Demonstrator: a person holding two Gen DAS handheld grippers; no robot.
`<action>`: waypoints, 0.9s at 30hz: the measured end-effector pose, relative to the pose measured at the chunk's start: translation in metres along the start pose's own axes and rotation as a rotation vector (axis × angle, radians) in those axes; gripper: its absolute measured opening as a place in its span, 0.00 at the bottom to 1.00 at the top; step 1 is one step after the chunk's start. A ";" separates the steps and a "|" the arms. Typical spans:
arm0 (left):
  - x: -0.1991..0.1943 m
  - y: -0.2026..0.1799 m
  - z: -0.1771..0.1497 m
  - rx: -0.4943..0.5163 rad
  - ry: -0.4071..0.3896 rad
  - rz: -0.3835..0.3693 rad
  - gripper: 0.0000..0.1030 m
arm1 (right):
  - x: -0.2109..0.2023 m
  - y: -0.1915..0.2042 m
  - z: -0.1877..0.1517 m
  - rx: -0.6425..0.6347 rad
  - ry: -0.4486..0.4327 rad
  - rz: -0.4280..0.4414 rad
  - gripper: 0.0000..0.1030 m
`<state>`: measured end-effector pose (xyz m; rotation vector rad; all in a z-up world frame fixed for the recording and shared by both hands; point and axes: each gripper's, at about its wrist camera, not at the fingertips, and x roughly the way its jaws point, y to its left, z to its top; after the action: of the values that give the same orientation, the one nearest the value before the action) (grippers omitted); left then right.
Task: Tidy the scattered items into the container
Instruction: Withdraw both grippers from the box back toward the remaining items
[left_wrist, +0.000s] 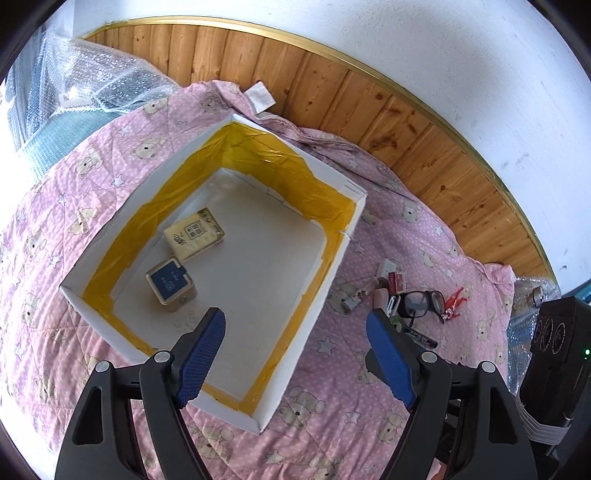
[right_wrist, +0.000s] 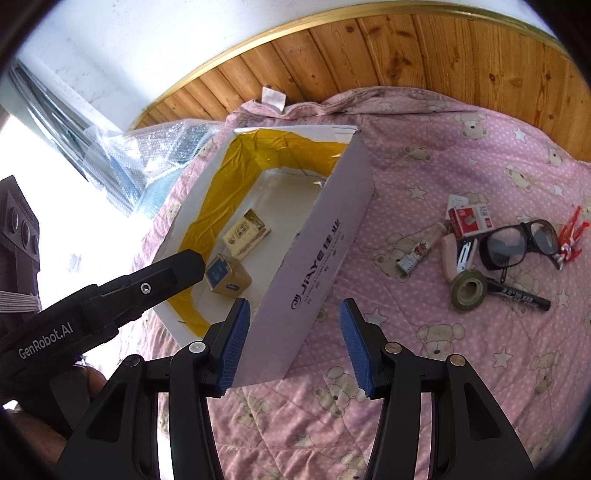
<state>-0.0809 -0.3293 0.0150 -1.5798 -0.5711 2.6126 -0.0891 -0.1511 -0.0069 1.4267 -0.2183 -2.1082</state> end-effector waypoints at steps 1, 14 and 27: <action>0.001 -0.003 0.000 0.007 0.004 -0.002 0.77 | -0.001 -0.002 0.000 0.004 -0.004 -0.002 0.52; 0.015 -0.045 -0.008 0.093 0.053 -0.030 0.77 | -0.012 -0.038 -0.012 0.080 -0.017 -0.025 0.52; 0.040 -0.088 -0.015 0.172 0.109 -0.054 0.77 | -0.021 -0.088 -0.019 0.180 -0.029 -0.084 0.52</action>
<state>-0.1012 -0.2344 0.0042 -1.6160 -0.3656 2.4445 -0.0993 -0.0644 -0.0363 1.5330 -0.3734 -2.2257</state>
